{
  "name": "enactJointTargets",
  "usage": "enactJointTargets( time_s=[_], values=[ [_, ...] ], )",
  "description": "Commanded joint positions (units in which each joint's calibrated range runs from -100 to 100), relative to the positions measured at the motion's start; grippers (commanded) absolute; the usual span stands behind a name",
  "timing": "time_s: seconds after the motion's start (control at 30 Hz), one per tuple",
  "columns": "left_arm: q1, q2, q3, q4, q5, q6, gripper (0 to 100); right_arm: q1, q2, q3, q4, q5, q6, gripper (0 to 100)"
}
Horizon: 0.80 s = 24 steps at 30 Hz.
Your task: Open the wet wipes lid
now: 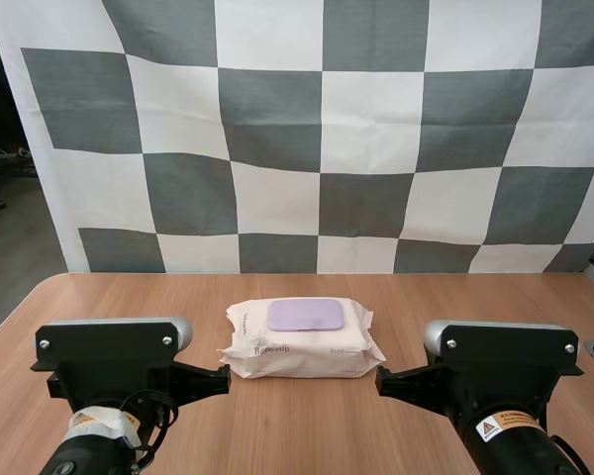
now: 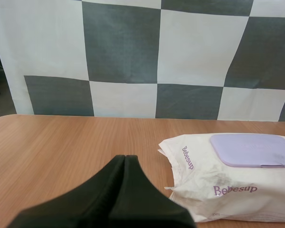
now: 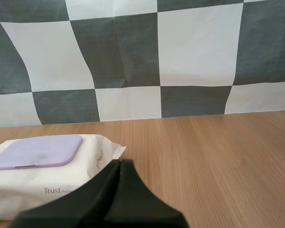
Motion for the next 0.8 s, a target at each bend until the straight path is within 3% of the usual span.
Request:
enactJointTargets(
  time_s=[0.0,0.77],
  values=[
    [-0.71,0.0,0.0,0.08,-0.43,-0.01,0,2.16,0.0,0.0,-10.55,-4.11,5.37,0],
    [-0.71,0.0,0.0,0.08,-0.43,-0.01,0,2.15,0.0,0.0,-9.46,-4.11,5.37,0]
  ],
)
